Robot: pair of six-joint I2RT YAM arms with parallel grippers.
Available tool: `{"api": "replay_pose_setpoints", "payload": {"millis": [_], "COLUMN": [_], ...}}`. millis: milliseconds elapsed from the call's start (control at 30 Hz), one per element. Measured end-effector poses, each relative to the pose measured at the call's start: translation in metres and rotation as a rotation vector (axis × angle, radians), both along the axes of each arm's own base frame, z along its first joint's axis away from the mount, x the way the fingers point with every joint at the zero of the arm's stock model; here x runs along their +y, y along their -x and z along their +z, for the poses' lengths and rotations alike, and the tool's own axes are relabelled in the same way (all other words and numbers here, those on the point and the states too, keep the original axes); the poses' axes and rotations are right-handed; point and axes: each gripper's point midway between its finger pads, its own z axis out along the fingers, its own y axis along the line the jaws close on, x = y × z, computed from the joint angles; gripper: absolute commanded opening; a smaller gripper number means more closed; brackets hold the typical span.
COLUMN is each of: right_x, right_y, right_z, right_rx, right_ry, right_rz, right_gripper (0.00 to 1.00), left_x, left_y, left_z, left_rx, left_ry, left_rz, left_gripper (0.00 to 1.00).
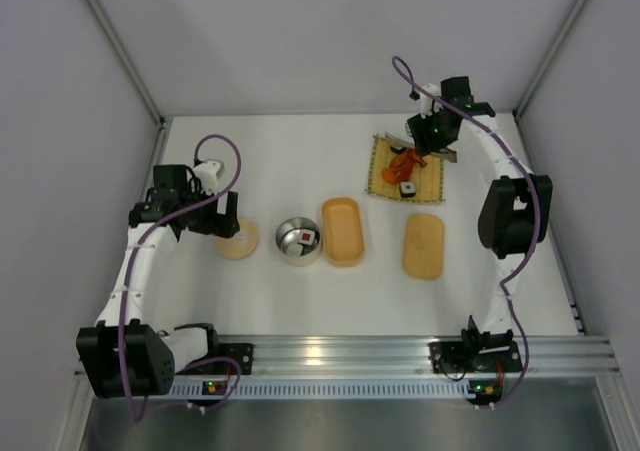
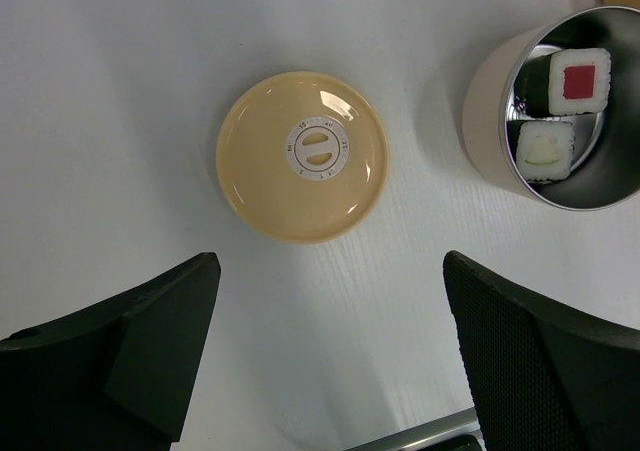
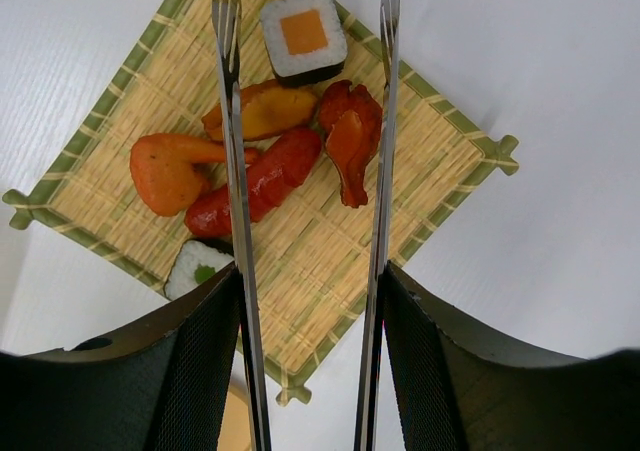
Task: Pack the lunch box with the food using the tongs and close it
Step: Pick up the fake food from the plate.
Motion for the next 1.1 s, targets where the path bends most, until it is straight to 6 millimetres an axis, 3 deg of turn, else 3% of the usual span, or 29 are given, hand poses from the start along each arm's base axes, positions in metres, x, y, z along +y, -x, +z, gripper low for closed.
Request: {"api": "replay_pose_setpoints", "payload": {"millis": [333,700,1100], "right_x": [0.001,-0.001,-0.002], "right_y": [-0.006,-0.001,-0.001], "right_z": [0.008,-0.015,-0.015], "right_rx": [-0.016,0.055,0.055], "right_ry": [0.010,0.042,0.050], "right_rz": [0.034,0.068,0.075], "right_gripper": [0.54,0.54,0.26], "left_x": [0.000,0.000,0.000], "left_y": [-0.001,-0.001,0.000], "left_z": [-0.003,-0.003,-0.004], "left_rx": [0.011,0.011,0.014], "left_ry": [0.001,0.001,0.001], "left_rz": [0.000,0.000,0.000], "left_gripper": [0.98,0.98,0.98]}}
